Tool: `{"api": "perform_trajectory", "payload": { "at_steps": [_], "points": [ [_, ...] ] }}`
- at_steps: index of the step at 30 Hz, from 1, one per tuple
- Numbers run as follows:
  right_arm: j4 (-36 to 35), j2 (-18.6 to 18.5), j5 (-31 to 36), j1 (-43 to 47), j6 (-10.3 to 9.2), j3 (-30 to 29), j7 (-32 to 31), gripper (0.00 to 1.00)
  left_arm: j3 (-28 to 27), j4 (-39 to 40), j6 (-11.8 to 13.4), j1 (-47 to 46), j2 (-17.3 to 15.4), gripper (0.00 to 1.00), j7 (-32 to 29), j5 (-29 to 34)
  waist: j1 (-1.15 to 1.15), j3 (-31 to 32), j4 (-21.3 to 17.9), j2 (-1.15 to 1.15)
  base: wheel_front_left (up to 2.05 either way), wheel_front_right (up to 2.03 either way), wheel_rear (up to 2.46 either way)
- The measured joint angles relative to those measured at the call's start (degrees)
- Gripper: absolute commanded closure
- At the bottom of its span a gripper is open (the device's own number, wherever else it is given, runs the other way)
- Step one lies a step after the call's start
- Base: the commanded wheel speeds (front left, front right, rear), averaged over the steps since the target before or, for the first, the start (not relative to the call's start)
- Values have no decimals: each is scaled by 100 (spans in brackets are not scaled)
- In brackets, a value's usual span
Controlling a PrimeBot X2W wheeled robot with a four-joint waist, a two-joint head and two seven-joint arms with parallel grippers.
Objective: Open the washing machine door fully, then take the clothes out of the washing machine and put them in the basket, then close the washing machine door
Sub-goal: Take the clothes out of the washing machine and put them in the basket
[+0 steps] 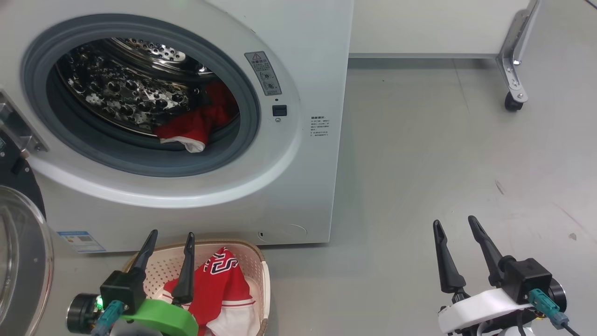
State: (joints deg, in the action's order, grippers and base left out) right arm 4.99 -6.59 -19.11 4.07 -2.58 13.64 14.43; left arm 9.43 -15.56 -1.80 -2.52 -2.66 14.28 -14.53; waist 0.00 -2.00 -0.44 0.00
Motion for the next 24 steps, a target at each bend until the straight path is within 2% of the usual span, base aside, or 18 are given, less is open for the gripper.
{"api": "perform_trajectory", "payload": {
  "at_steps": [5,8,22,24],
  "points": [
    [-89,41,18,-1,-1,75,0,0,-85,130,7,-7,-15,0,-1,-10,0,-199,-66,0,0,0,0],
    [-162,62,85,-9,-1,162,0,0,-335,186,51,-36,-43,0,-16,-180,0,-358,-119,0,0,0,0],
    [-372,160,293,-370,-4,509,-5,0,-756,511,48,-1063,-786,0,-535,-205,0,-1249,-532,0,0,0,0],
    [-377,193,313,-476,-5,548,-5,0,-806,474,25,-1366,-916,0,-793,-216,0,-1457,-665,0,0,0,0]
  ]
}}
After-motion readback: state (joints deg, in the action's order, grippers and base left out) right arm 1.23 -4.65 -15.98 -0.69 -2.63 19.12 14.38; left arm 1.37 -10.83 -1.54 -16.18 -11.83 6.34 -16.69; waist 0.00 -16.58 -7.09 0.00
